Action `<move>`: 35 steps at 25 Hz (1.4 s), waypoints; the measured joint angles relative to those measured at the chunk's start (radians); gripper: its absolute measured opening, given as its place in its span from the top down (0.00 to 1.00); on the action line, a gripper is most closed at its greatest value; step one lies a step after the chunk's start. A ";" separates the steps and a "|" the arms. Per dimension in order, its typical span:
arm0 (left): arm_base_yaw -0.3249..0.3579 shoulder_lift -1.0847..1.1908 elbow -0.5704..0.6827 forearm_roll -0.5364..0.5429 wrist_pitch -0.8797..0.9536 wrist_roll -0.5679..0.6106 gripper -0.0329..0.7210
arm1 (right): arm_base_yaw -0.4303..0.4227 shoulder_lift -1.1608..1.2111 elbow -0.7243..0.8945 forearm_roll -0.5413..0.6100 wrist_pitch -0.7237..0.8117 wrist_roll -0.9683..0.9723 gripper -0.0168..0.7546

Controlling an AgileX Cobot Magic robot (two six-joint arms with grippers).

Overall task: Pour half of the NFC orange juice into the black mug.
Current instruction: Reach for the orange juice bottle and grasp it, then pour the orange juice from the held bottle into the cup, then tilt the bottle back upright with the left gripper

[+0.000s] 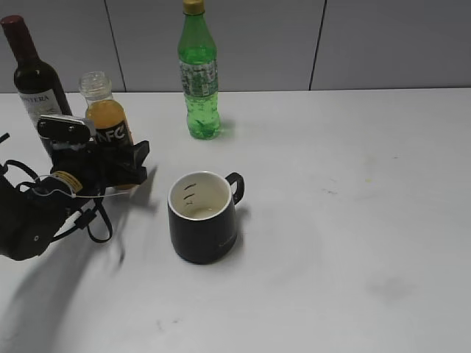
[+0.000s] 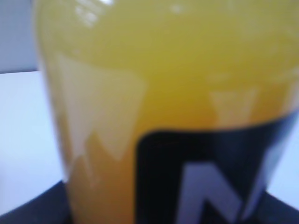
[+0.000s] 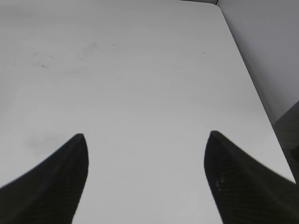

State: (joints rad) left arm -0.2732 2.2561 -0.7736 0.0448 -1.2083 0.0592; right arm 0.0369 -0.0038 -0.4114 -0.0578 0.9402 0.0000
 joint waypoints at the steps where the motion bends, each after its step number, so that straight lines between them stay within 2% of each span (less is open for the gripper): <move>1: 0.000 0.000 0.000 0.000 0.000 0.003 0.33 | 0.000 0.000 0.000 0.000 0.000 0.000 0.22; 10: 0.000 -0.005 0.000 0.016 0.011 0.036 0.33 | 0.000 0.000 0.000 0.000 0.000 0.000 0.22; 23: 0.000 -0.166 0.077 0.131 0.037 0.079 0.33 | 0.000 0.000 0.000 0.000 0.000 0.000 0.22; 30: 0.005 -0.189 0.081 0.241 0.036 0.164 0.33 | 0.000 0.000 0.000 0.000 0.000 0.000 0.22; 35: 0.023 -0.189 0.081 0.281 0.036 0.296 0.33 | 0.000 0.000 0.000 0.000 0.000 0.000 0.22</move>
State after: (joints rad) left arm -0.2497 2.0669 -0.6927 0.3261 -1.1721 0.3547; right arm 0.0369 -0.0038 -0.4114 -0.0578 0.9402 0.0000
